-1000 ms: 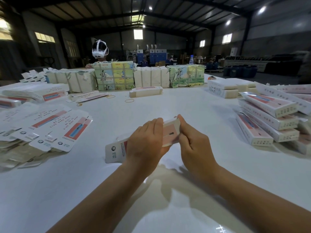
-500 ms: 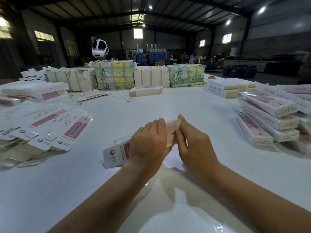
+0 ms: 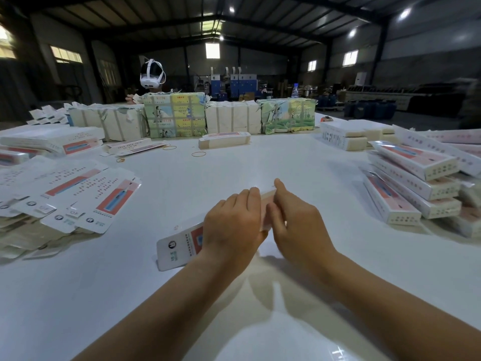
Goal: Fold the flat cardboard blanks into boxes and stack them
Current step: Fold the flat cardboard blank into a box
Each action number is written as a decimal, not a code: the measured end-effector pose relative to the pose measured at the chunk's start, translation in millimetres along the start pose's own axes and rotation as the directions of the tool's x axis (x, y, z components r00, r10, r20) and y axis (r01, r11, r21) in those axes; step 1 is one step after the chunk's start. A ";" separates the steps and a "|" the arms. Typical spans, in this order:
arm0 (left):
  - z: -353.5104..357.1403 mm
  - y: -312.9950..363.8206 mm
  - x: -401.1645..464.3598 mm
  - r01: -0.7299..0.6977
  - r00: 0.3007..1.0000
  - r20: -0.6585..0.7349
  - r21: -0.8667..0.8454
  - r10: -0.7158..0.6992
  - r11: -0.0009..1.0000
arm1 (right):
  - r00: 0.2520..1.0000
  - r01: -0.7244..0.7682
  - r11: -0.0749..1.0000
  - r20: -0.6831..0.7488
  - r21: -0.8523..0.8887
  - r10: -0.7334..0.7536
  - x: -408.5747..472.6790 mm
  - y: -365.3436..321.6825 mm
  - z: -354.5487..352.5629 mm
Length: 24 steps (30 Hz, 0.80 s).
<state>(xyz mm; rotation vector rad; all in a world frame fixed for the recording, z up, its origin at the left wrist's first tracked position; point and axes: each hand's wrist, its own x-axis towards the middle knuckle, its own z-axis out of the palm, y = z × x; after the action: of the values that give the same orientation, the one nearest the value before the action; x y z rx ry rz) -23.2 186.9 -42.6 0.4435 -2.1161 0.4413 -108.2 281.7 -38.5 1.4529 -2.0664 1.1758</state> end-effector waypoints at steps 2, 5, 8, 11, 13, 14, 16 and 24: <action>-4.0 -4.0 1.3 0.066 0.998 0.027 -0.068 -0.064 0.995 | 0.994 -0.100 0.974 0.065 0.201 0.089 -1.1 -1.9 2.6; -11.0 -10.5 5.6 0.150 0.988 0.054 -0.137 -0.144 0.979 | 0.992 -0.121 0.922 0.008 0.367 0.127 -2.2 -5.2 4.0; -13.8 -13.6 6.3 0.153 0.987 0.075 -0.179 -0.142 0.972 | 0.997 -0.077 0.951 0.042 0.300 0.068 -6.6 -7.4 6.8; -14.9 -21.4 3.2 0.139 0.987 0.106 -0.237 -0.117 0.961 | 0.983 0.010 0.973 0.177 0.231 -0.052 -9.6 -6.1 6.5; -15.6 -27.7 3.4 0.139 0.987 0.119 -0.272 -0.110 0.952 | 0.968 0.020 0.964 0.238 0.265 -0.085 -9.1 -6.7 4.5; -16.0 -28.9 4.2 0.145 0.986 0.126 -0.287 -0.113 0.947 | 0.965 0.011 0.956 0.249 0.292 -0.087 -8.5 -8.0 3.7; -15.9 -28.6 6.4 0.152 0.985 0.131 -0.327 -0.114 0.933 | 0.978 -0.008 0.935 0.196 0.354 -0.065 -6.6 -9.7 2.1; -13.4 -30.8 4.4 0.031 0.974 0.225 -0.310 0.041 0.950 | 0.947 0.310 0.946 0.124 -0.094 -0.297 -3.1 4.2 3.1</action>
<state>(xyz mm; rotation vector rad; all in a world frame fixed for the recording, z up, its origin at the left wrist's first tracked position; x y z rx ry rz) -1.7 165.6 -27.4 0.3159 -2.3591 0.0525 -110.1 281.7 -44.2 1.7375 -1.8537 0.8626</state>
